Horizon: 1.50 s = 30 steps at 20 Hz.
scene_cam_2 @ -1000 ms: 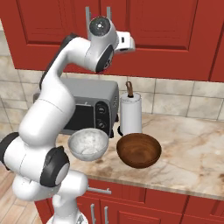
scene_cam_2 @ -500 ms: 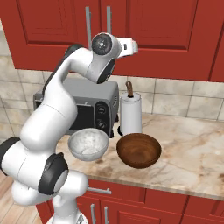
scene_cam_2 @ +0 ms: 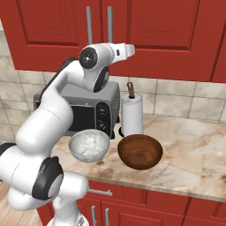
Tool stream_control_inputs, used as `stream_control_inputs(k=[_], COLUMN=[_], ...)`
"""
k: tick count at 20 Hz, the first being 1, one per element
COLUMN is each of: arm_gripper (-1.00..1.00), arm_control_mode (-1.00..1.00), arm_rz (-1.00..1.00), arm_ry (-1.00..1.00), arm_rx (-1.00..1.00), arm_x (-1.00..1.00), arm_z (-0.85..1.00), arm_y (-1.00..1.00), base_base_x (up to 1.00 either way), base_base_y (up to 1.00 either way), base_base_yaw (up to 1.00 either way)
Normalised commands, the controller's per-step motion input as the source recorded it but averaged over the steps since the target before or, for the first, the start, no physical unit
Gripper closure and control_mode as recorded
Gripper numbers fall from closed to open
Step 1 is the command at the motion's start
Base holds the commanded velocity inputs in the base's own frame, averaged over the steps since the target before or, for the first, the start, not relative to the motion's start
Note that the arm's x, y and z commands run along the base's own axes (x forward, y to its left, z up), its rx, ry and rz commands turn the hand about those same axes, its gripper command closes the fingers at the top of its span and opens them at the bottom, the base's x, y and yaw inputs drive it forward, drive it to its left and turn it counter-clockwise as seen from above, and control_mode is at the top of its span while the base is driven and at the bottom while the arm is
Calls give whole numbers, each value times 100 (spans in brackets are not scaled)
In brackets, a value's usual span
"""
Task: Open the cabinet. Pick the bowls from the counter and place them in the cabinet. Then close the cabinet.
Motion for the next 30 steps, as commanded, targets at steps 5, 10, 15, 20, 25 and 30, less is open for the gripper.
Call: stream_control_inputs(k=[5, 10, 15, 20, 25, 30], arm_gripper=[100, 100, 100, 100, 100, 100], arm_control_mode=[-100, -100, -100, -100, -100, -100], arm_rz=[-6, -17, -25, -9, 2, 8], arm_ry=[-3, 5, 35, 11, -24, -51], arm_rx=[3, 26, 43, 43, 41, 33], arm_x=[80, -16, -50, -52, -54, -35], arm_z=[-41, -19, 0, -4, -30, -39], arm_y=[-32, -100, -100, -100, -100, -100], base_base_x=[0, 0, 0, 0, 0, 0], base_base_y=[0, 0, 0, 0, 0, 0], base_base_yaw=[0, 0, 0, 0, 0, 0])
